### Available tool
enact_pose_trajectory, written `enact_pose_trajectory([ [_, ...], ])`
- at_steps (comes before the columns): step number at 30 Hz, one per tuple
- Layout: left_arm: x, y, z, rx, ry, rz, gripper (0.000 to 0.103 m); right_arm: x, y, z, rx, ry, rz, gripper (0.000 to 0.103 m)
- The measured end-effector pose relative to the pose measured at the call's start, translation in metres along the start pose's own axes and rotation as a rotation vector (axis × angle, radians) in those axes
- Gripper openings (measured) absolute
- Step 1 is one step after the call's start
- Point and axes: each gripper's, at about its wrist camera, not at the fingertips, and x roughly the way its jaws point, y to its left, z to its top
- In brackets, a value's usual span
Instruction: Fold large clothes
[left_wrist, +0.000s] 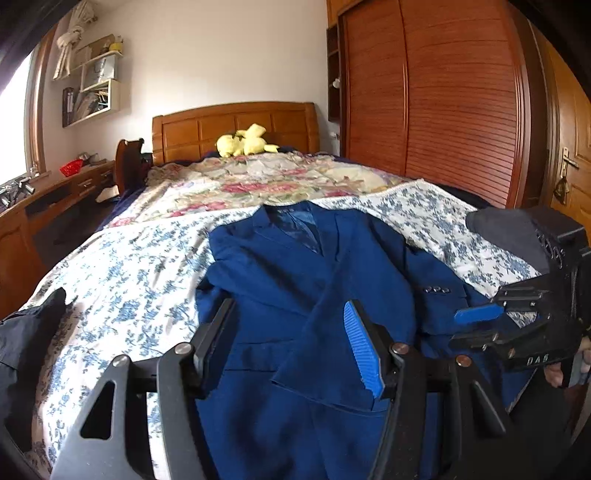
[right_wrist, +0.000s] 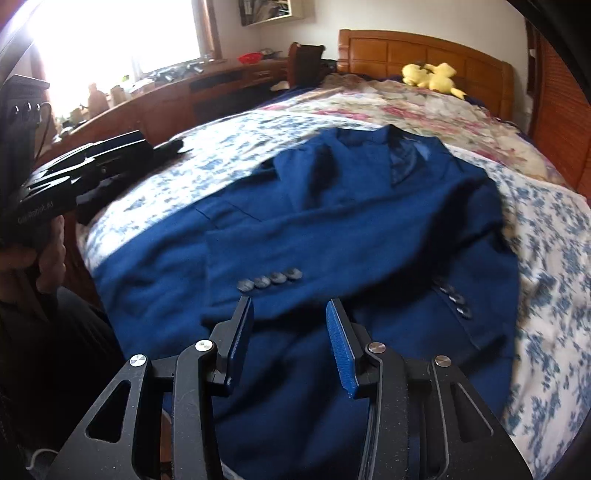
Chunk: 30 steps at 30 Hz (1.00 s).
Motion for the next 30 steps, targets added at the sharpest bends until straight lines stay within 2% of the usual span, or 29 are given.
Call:
enact_pose_trajectory([
  [6,0.027,-0.011,-0.011,0.011,0.079,-0.001,0.058,-0.011,-0.030,-0.016,0.023,-0.014,-0.071,0.041],
  [13,0.068,0.000,-0.024,-0.029,0.194,0.036,0.058,-0.015,-0.060,-0.036,0.058,-0.014,-0.109,0.041],
  [21,0.107,0.010,-0.044,-0.077,0.314,0.049,0.058,-0.014,-0.071,-0.048,0.069,-0.013,-0.130,0.041],
  [26,0.115,0.009,-0.052,-0.085,0.368,0.037,0.058,-0.013,-0.073,-0.048,0.060,-0.027,-0.154,0.042],
  [29,0.116,0.008,-0.053,-0.095,0.388,0.016,0.048,-0.011,-0.075,-0.047,0.055,-0.035,-0.162,0.043],
  [30,0.116,0.009,-0.053,-0.101,0.391,0.002,0.038,-0.011,-0.075,-0.047,0.053,-0.036,-0.162,0.043],
])
